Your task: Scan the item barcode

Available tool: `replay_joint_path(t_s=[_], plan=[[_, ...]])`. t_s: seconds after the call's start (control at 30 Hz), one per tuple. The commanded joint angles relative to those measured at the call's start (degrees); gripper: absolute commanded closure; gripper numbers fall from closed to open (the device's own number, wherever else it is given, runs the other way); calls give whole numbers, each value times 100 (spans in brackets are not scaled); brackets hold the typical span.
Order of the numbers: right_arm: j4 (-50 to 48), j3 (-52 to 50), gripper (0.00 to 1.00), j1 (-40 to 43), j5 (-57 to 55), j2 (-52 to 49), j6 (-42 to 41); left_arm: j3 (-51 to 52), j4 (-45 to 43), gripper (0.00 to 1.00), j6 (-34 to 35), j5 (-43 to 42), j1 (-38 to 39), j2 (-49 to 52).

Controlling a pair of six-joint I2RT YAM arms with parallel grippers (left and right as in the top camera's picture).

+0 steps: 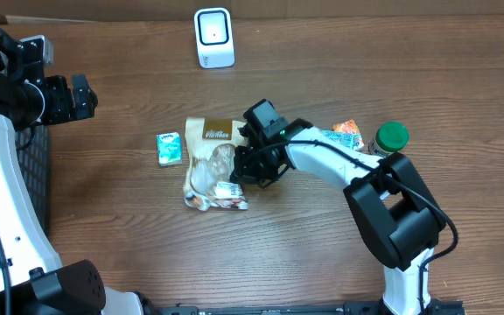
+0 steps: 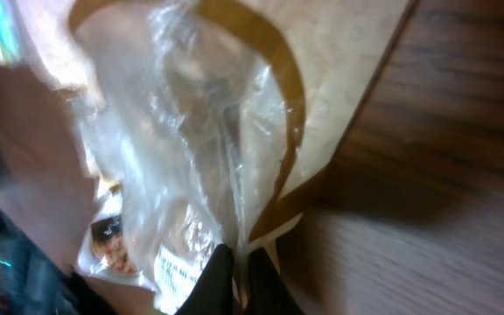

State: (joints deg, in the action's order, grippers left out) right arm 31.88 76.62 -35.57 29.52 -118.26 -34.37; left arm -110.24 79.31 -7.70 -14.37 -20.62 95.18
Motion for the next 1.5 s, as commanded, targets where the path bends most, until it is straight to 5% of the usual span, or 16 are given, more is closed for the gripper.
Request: replay_joint_path(t_s=[0.0,0.17,0.2,0.23,0.3,0.6,0.93,1.47], plan=[[1792,1027,96,168,-50,286,2830,-48,-4,0,-87,-26,39,20],[2544,1425,96,271,-2020,286,4048,-48,-4,0,-87,-26,39,20],[2483,1425,92,299,-2557,286,4044,-48,-4,0,-87,-26,39,20],[2420,1425,74,323,-2898,284,4041,-48,-4,1,-87,-26,39,20],[2256,1429,64,389,-3248,286,3989,-48,-4,1,-87,-26,39,20],[2256,1880,55,162,-157,302,2717,-48,-4,0,-87,-26,39,20],[1781,1749,52,-1193,-629,-85,999,-48,-4,1,-87,-26,39,20],[1869,1742,53,-1932,-918,-671,584,-48,-4,0,-87,-26,39,20]])
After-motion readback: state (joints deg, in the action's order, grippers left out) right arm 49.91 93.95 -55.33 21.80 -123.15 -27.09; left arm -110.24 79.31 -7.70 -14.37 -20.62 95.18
